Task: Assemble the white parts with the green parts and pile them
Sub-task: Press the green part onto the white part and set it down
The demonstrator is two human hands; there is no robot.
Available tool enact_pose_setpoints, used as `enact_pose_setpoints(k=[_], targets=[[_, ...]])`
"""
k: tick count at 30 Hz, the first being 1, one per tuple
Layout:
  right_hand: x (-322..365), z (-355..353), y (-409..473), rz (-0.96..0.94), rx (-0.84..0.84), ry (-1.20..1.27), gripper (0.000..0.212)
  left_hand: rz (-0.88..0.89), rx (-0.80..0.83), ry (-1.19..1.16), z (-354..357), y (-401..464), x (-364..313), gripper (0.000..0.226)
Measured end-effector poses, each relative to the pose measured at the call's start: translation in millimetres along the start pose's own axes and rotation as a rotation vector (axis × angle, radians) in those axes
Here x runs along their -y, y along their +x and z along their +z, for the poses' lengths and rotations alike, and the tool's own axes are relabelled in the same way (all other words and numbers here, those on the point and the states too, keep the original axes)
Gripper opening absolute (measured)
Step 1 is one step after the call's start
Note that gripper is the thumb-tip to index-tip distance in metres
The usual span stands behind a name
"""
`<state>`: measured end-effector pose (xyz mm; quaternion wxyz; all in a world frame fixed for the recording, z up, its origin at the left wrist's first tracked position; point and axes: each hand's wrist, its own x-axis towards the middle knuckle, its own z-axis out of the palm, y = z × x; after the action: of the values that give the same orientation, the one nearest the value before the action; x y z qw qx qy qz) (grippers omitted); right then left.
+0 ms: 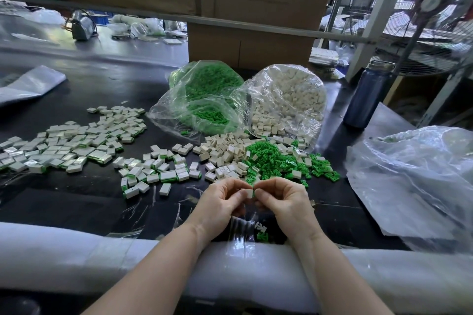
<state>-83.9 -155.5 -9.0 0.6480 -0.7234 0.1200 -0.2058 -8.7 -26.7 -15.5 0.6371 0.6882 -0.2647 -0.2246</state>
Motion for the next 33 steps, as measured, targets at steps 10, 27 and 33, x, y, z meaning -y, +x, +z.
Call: enact_pose_setpoints(k=[10,27,33], targets=[[0.2,1.5,0.2,0.016,0.01,0.006,0.014,0.014,-0.028,-0.012,3.1,1.0,-0.7,0.01],[1.9,-2.3,-1.3,0.056,0.032,-0.015,0.017,0.017,-0.019,0.081,0.4,-1.8,-2.7,0.015],[-0.1,-3.7,-1.7,0.068,0.049,-0.034,0.019,0.004,0.039,0.093,-0.4,-2.6,-2.9,0.018]])
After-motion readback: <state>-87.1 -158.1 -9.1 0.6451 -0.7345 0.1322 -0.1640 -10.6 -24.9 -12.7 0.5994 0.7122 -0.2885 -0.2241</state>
